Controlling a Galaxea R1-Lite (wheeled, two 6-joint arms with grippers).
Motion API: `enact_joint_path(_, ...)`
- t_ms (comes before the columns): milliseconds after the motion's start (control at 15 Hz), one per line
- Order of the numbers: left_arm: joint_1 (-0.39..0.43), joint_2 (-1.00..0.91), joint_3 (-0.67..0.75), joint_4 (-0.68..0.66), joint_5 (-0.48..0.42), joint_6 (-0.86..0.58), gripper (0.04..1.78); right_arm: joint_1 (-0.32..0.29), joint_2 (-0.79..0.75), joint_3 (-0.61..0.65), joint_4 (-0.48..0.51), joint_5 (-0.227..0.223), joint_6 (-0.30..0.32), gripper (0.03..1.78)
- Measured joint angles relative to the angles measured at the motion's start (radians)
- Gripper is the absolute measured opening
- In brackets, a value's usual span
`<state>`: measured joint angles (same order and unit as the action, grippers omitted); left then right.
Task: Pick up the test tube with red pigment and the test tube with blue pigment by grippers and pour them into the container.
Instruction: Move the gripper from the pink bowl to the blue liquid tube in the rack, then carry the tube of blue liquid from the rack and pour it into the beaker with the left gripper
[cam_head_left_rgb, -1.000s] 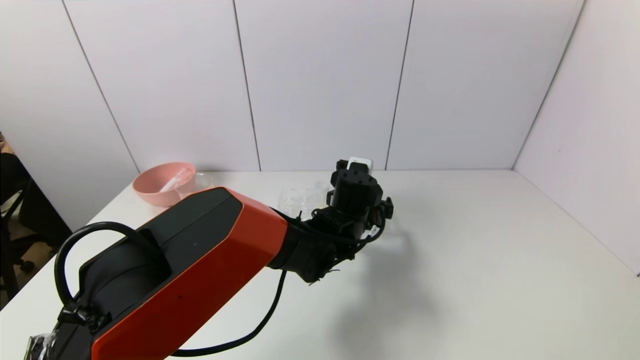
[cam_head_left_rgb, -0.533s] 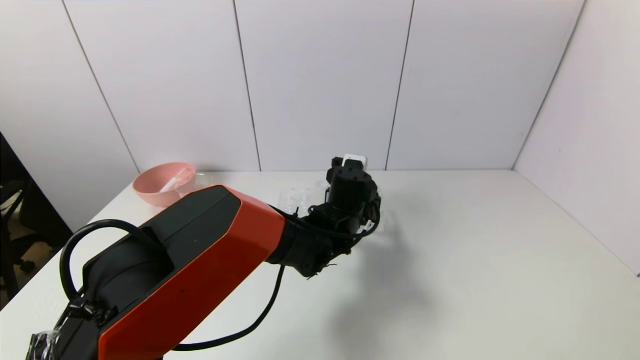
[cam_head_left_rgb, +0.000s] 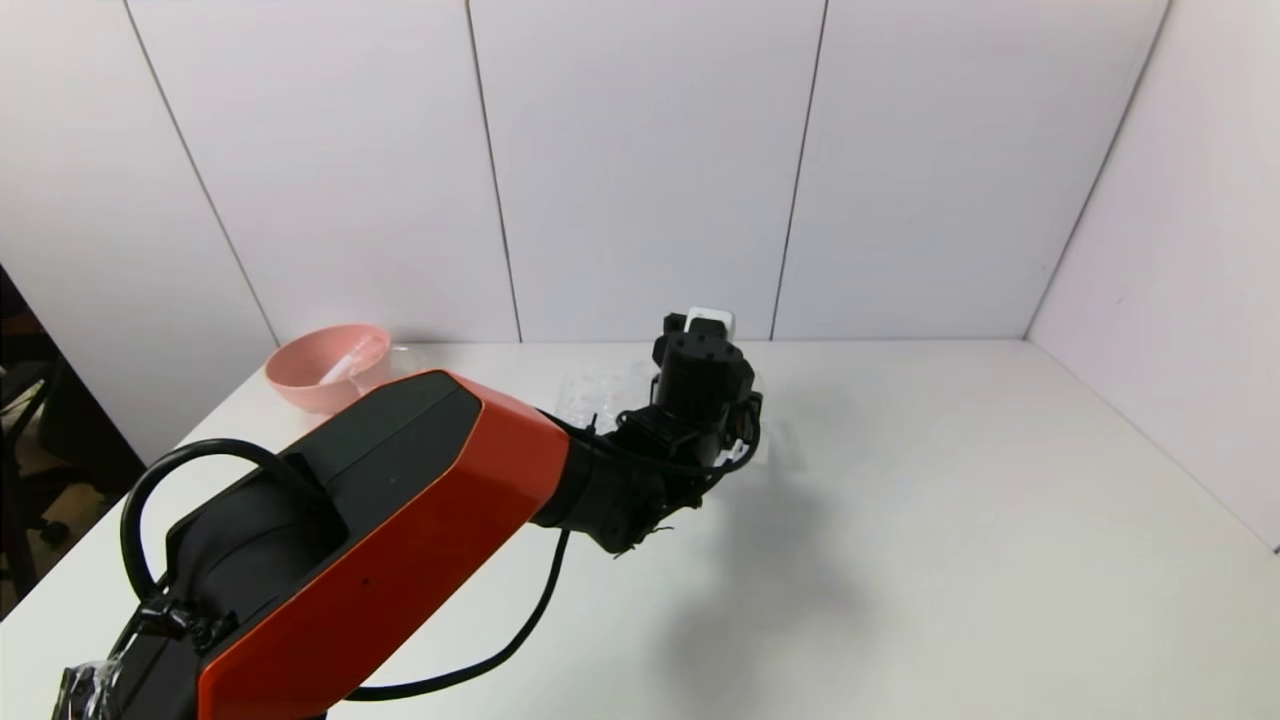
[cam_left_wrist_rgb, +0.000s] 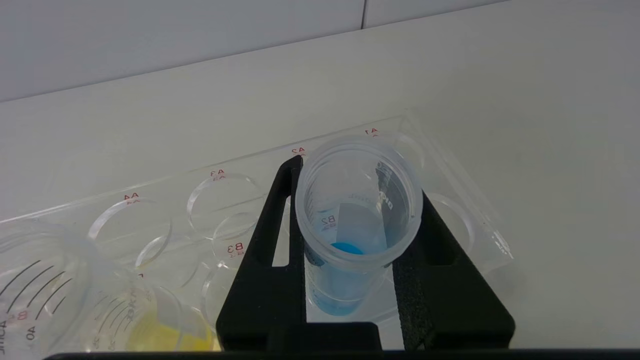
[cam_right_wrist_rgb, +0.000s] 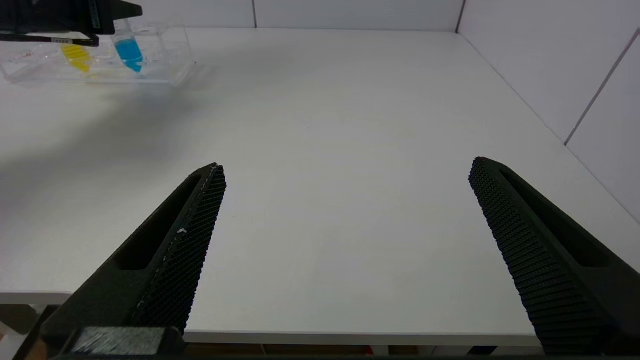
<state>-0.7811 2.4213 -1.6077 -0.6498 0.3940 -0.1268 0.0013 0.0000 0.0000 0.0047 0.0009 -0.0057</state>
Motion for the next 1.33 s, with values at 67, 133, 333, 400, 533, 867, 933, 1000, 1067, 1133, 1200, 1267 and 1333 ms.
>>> enact_joint_path(67, 0.0, 0.0, 0.0, 0.0, 0.0, 0.0, 0.5, 0.0, 0.0, 0.0, 0.0, 0.0, 0.0, 1.77)
enact_joint_path(133, 0.0, 0.0, 0.0, 0.0, 0.0, 0.0, 0.5, 0.0, 0.0, 0.0, 0.0, 0.0, 0.0, 1.77)
enact_joint_path(333, 0.0, -0.001, 0.0, -0.001, 0.0, 0.0, 0.5, 0.0, 0.0, 0.0, 0.0, 0.0, 0.0, 1.78)
enact_joint_path(400, 0.0, -0.002, 0.003, -0.001, 0.004, 0.0, 0.5, 0.0, 0.0, 0.0, 0.0, 0.0, 0.0, 1.77)
enact_joint_path(533, 0.0, -0.002, 0.004, -0.002, 0.014, 0.001, 0.5, 0.0, 0.0, 0.0, 0.0, 0.0, 0.0, 1.78)
enact_joint_path(867, -0.006, -0.013, -0.021, 0.003, 0.022, 0.018, 0.5, 0.0, 0.0, 0.0, 0.0, 0.0, 0.0, 1.77)
enact_joint_path(933, -0.008, -0.019, -0.022, 0.003, 0.023, 0.018, 0.5, 0.0, 0.0, 0.0, 0.0, 0.0, 0.0, 1.77)
enact_joint_path(1000, -0.009, -0.024, -0.023, 0.004, 0.023, 0.018, 0.5, 0.0, 0.0, 0.0, 0.0, 0.0, 0.0, 1.77)
enact_joint_path(1067, -0.013, -0.03, -0.024, 0.008, 0.023, 0.018, 0.5, 0.0, 0.0, 0.0, 0.0, -0.001, 0.0, 1.77)
enact_joint_path(1133, -0.016, -0.036, -0.027, 0.009, 0.023, 0.018, 0.5, 0.0, 0.0, 0.0, 0.0, 0.0, 0.0, 1.77)
enact_joint_path(1200, -0.018, -0.043, -0.029, 0.005, 0.024, 0.018, 0.5, 0.0, 0.0, 0.0, 0.0, 0.0, 0.0, 1.77)
enact_joint_path(1267, -0.018, -0.05, -0.03, 0.002, 0.025, 0.021, 0.5, 0.0, 0.0, 0.0, 0.0, 0.0, 0.0, 1.78)
enact_joint_path(1333, -0.019, -0.056, -0.031, 0.001, 0.025, 0.03, 0.5, 0.0, 0.0, 0.0, 0.0, 0.0, 0.0, 1.78)
